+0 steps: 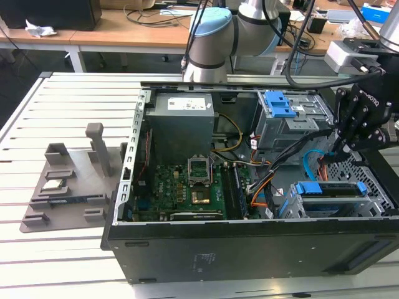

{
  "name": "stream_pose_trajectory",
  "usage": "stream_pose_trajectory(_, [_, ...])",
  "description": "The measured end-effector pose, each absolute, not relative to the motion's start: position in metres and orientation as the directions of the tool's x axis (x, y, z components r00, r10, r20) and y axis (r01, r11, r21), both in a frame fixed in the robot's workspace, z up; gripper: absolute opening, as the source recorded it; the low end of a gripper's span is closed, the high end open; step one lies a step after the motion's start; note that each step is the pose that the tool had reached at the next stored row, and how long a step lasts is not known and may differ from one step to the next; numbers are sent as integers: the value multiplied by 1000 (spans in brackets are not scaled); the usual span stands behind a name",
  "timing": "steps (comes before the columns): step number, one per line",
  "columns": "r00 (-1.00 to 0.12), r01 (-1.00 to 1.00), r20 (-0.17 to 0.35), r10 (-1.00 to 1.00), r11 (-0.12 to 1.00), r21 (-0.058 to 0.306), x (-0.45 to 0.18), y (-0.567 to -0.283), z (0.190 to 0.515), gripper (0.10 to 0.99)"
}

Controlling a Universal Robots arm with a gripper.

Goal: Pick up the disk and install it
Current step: 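Insert the first disk wire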

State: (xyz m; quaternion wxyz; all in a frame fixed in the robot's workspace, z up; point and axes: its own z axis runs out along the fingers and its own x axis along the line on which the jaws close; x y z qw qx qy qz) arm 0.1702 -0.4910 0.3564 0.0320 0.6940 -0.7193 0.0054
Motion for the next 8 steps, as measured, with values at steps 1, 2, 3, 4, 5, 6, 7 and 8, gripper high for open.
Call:
stream_pose_trajectory(1, [-35,-999,54,-998,37,37,170,-492,356,165])
stream_pose_trajectory(2, [-35,-999,54,-998,37,37,170,-498,356,165])
stream_pose_trajectory(3, [-35,-999,54,-998,37,37,170,-502,356,165])
stream_pose_trajectory(4, [-35,-999,54,-998,37,37,170,-508,356,165])
stream_pose_trajectory(5, [-35,-999,55,-998,37,37,170,-512,356,165])
stream_pose_trajectory(6, [-35,-999,56,-998,37,37,170,-515,356,165])
stream_pose_trajectory(7, [-35,-999,57,-998,37,36,170,-521,355,165])
stream_pose_trajectory(8, [-35,-999,58,-998,37,37,171,-524,353,165])
